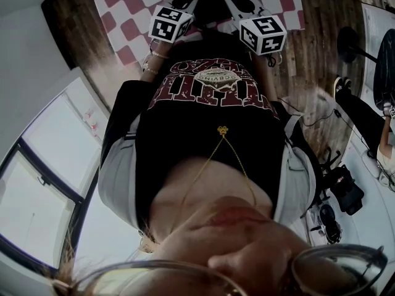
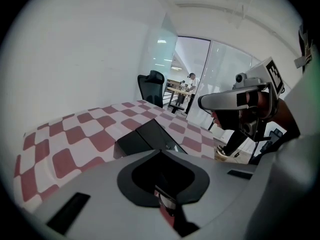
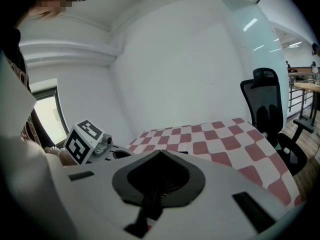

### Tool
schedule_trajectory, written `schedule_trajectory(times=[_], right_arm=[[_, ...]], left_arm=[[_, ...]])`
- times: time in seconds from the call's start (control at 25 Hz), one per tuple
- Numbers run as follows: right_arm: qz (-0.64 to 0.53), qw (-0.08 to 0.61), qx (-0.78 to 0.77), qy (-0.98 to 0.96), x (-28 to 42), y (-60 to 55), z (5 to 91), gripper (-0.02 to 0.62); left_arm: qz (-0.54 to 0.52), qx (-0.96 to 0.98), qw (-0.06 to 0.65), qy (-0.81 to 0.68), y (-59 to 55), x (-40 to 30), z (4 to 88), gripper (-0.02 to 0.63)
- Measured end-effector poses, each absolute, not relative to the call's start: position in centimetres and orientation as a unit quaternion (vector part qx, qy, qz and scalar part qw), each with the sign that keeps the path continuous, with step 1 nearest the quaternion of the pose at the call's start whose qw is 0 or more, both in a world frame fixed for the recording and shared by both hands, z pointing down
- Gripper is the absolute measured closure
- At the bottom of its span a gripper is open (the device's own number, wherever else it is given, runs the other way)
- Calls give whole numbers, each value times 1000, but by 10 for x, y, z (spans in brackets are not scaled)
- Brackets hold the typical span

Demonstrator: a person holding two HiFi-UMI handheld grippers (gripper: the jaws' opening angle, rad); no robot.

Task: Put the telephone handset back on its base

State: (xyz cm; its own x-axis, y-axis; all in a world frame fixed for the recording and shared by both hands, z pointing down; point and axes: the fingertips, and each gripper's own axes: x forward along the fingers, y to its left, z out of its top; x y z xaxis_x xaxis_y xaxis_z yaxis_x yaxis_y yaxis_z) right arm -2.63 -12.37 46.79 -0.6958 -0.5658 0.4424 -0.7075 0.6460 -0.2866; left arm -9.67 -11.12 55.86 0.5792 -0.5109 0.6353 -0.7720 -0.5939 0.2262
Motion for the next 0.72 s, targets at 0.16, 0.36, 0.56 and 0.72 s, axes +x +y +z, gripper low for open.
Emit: schedule_trajectory(times=[0.16,0.36,0.56,0.72], right_arm=[[225,159,355,-893,-26,-123,468,574],[228,162,352,-893,-28,-122,469,574],[230,165,348,-894,-31,-120,470,574],[230,162,348,-894,-31,-120,468,574]], left_arm=[[271,857,228,-374,-111,-94,553,595],[269,863,214,-372,-112,-87,543,595],[268,867,191,-375,-115,-82,532,595],[261,872,178,-374,-116,-76,520,595]])
